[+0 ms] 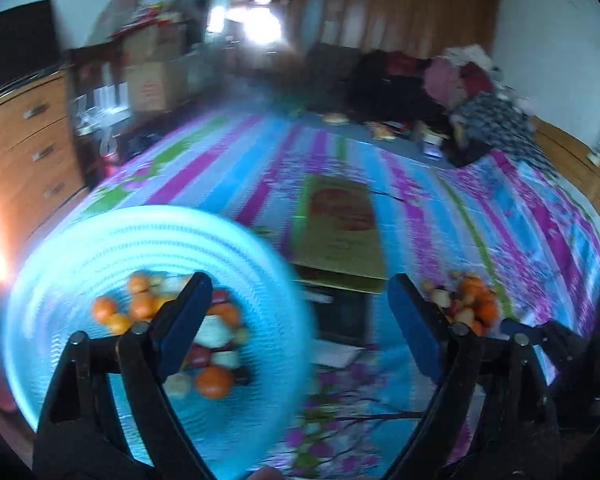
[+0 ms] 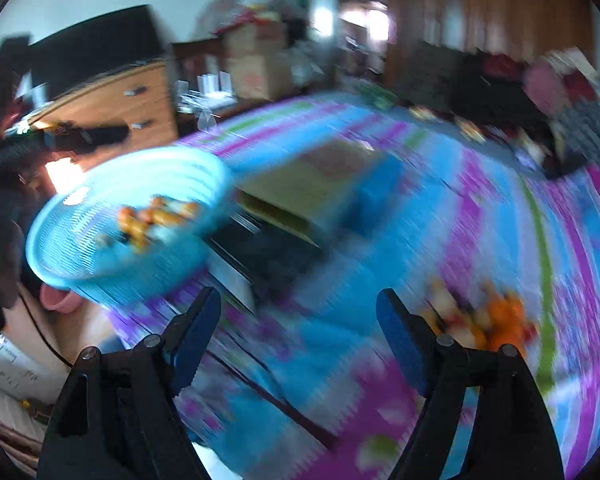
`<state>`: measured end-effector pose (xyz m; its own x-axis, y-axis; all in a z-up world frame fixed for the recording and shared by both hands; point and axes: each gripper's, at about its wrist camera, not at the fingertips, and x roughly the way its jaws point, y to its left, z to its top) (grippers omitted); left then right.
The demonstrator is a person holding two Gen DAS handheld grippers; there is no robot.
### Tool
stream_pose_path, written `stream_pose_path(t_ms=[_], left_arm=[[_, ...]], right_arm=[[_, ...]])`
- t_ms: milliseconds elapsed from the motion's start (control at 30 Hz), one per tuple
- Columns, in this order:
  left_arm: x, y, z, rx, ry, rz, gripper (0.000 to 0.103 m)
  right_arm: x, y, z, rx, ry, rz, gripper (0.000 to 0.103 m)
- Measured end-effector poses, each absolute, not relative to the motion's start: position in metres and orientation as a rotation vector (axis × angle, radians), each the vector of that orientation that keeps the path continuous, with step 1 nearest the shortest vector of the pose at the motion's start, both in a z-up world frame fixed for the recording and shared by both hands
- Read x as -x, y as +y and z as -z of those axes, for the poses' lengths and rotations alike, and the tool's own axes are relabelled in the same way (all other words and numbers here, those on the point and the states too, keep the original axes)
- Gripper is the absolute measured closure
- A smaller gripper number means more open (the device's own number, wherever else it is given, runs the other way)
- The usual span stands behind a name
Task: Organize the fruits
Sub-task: 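Move both open tools back over the fruit pile on the sheet, then grasp a small yellow fruit with the left tool while the right tool grasps an orange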
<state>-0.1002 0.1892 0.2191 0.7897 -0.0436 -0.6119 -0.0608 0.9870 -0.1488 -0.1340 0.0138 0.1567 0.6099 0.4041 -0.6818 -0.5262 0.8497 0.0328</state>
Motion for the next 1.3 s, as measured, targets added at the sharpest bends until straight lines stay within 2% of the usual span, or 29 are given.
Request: stream_pose_path(t_ms=[133,333,400,467,533,600,733,800,900,1300], left_arm=[[0.086,0.111,-0.204,0.116,0.722,0.227,0.009],[0.059,0.027,-0.134,0.081,0.908,0.455,0.011],[0.050,0.012,-0.106,0.071,0.974,0.475,0.020],[0.034,0.007,-0.079,0.097,1.042,0.494,0.044],[0.025,0.003,-0.059,0.092,1.075,0.487,0.054],[0.021,-0.003,-0.044,0.040,1.090,0.460,0.061],[0.020,0.015,-0.028,0.104,1.131,0.368,0.062],[0.024,0.020,-0.028,0.109,1.131,0.354,0.062],[0.031,0.024,-0.031,0.097,1.130,0.345,0.060],[0.032,0.039,-0.032,0.107,1.151,0.360,0.059]], right_arm=[[0.139,-0.043,-0.128,0.133,0.823,-0.424,0.020],[0.148,-0.114,-0.093,0.054,0.907,-0.306,0.020],[0.149,-0.129,-0.083,0.034,0.932,-0.288,0.020],[0.148,-0.144,-0.071,0.017,0.953,-0.273,0.020],[0.145,-0.153,-0.065,0.005,0.973,-0.264,0.022],[0.142,-0.160,-0.059,-0.010,0.987,-0.262,0.030],[0.129,-0.169,-0.051,-0.058,0.978,-0.300,0.037],[0.115,-0.174,-0.043,-0.091,0.972,-0.318,0.048],[0.089,-0.177,-0.029,-0.141,0.989,-0.344,0.056],[0.035,-0.153,0.000,-0.267,1.000,-0.499,0.058]])
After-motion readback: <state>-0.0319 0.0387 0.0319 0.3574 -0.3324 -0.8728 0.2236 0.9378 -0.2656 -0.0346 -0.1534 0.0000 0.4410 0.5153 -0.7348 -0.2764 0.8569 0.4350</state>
